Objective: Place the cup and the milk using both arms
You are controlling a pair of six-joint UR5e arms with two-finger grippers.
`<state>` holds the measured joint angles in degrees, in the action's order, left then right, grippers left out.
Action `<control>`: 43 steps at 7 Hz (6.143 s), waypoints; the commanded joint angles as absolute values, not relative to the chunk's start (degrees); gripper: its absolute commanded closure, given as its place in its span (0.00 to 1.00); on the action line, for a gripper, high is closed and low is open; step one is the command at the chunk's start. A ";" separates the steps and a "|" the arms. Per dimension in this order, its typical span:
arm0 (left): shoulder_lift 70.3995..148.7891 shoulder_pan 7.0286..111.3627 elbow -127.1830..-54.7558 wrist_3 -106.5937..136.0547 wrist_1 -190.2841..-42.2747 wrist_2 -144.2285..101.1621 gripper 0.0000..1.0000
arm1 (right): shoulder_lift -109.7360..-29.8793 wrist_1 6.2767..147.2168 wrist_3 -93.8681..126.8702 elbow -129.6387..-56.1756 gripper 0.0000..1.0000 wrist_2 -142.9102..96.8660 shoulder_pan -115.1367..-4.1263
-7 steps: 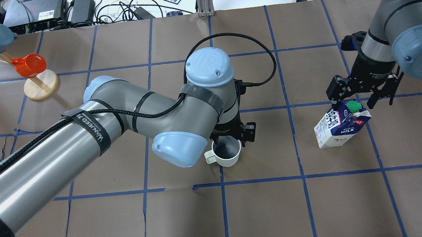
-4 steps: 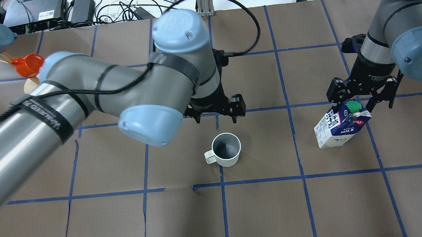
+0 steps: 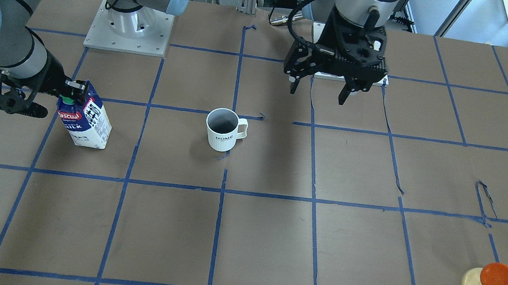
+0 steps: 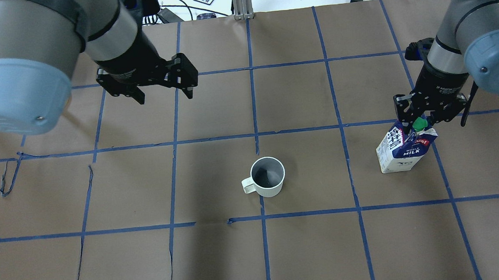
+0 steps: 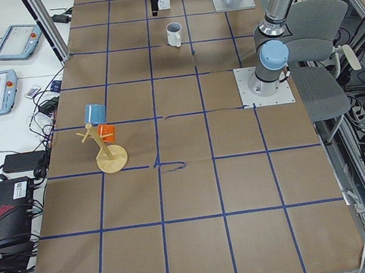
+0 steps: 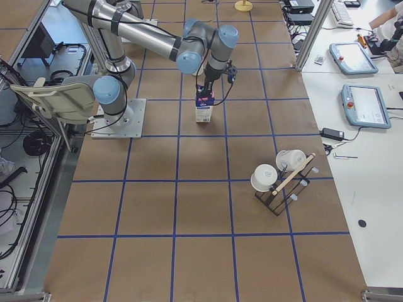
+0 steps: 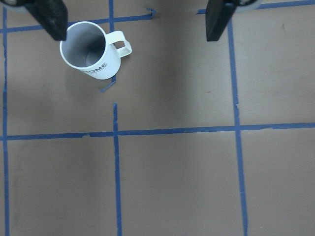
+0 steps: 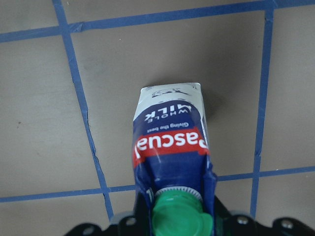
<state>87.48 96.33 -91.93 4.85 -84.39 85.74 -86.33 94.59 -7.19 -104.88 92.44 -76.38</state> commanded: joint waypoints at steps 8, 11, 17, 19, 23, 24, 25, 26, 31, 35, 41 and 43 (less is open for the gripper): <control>84.29 90.35 -92.46 -0.70 -88.15 89.47 0.00 | -84.73 95.54 11.16 -100.98 0.94 80.42 -93.15; 84.29 90.35 -92.46 -0.70 -88.15 89.47 0.00 | -84.73 97.11 11.16 -103.09 0.87 82.62 -97.82; 84.20 90.44 -92.46 -0.70 -88.15 89.47 0.00 | -83.68 98.34 12.30 -102.92 0.87 81.74 -99.67; 84.20 90.44 -92.55 -0.70 -88.15 89.47 0.00 | -83.06 99.84 12.57 -103.01 0.61 81.83 -100.02; 84.20 90.44 -92.46 -0.70 -88.15 89.47 0.00 | -85.07 99.32 12.75 -98.73 0.00 83.06 -98.53; 84.20 90.44 -92.55 -0.70 -88.15 89.47 0.00 | -85.08 97.92 11.79 -95.22 0.00 85.67 -97.39; 84.20 90.44 -92.55 -0.70 -88.15 89.39 0.00 | -85.69 93.56 10.73 -92.92 0.00 86.91 -94.34; 84.20 90.53 -92.55 -0.70 -88.24 89.47 0.00 | -87.52 92.04 10.03 -92.55 0.00 91.54 -91.09; 84.11 90.53 -92.55 -0.70 -88.24 89.47 0.00 | -92.90 89.30 4.31 -91.67 0.00 93.61 -87.10; 83.76 90.26 -92.64 -2.20 -88.24 89.56 0.00 | -92.99 87.63 4.31 -92.20 0.00 85.52 -87.45; 83.85 90.26 -92.46 -2.20 -88.15 89.47 0.00 | -93.34 86.05 4.83 -92.11 0.00 89.36 -87.54; 83.85 90.35 -92.46 -2.20 -88.15 89.47 0.00 | -93.78 85.43 4.92 -91.76 0.00 89.38 -88.15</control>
